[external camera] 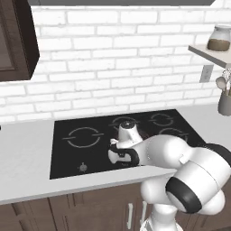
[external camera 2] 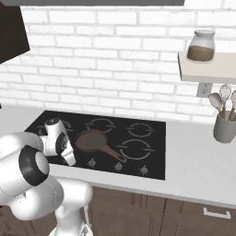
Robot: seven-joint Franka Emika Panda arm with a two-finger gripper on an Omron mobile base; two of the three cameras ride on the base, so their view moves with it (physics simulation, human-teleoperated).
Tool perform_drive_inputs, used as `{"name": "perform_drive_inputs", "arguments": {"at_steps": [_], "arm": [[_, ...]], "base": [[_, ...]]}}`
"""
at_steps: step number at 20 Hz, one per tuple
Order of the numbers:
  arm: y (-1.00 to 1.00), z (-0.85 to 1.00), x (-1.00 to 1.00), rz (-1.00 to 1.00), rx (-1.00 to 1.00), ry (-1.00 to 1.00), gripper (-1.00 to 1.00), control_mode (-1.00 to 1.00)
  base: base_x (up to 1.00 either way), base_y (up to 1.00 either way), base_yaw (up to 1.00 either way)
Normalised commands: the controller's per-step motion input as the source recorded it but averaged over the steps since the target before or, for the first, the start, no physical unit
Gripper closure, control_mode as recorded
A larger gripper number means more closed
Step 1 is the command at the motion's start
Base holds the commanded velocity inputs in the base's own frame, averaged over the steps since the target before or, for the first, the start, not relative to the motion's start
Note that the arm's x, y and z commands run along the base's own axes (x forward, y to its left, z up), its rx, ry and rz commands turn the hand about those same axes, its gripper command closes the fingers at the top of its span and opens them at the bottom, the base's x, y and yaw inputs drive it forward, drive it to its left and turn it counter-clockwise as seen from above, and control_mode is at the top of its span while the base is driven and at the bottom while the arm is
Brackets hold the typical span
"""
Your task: Turn off the front center burner of the stove.
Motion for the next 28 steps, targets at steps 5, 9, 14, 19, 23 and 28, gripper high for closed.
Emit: {"name": "perform_drive_inputs", "arguments": {"at_steps": [5, 9, 14, 19, 23, 28], "arm": [[0.63, -0.07, -0.24, -0.7, 0.0, 0.0, 1.0, -1.0], [0.5, -0.17, -0.44, -0.83, 0.0, 0.0, 1.0, -1.0], [0.44, -0.17, -0.41, -0.86, 0.0, 0.0, 1.0, -1.0], [0.36, -0.22, -0.24, -0.91, 0.0, 0.0, 1.0, -1.0], [0.26, -0.14, -0.23, -0.94, 0.01, 0.0, 1.0, -1.0], [0.08, -0.1, -0.34, -0.96, 0.04, 0.0, 1.0, -1.0]], "base": [[0.0, 0.0, 0.0], [0.0, 0.0, 0.0], [0.0, 0.0, 0.0], [0.0, 0.0, 0.0], [0.0, 0.0, 0.0], [0.0, 0.0, 0.0]]}}
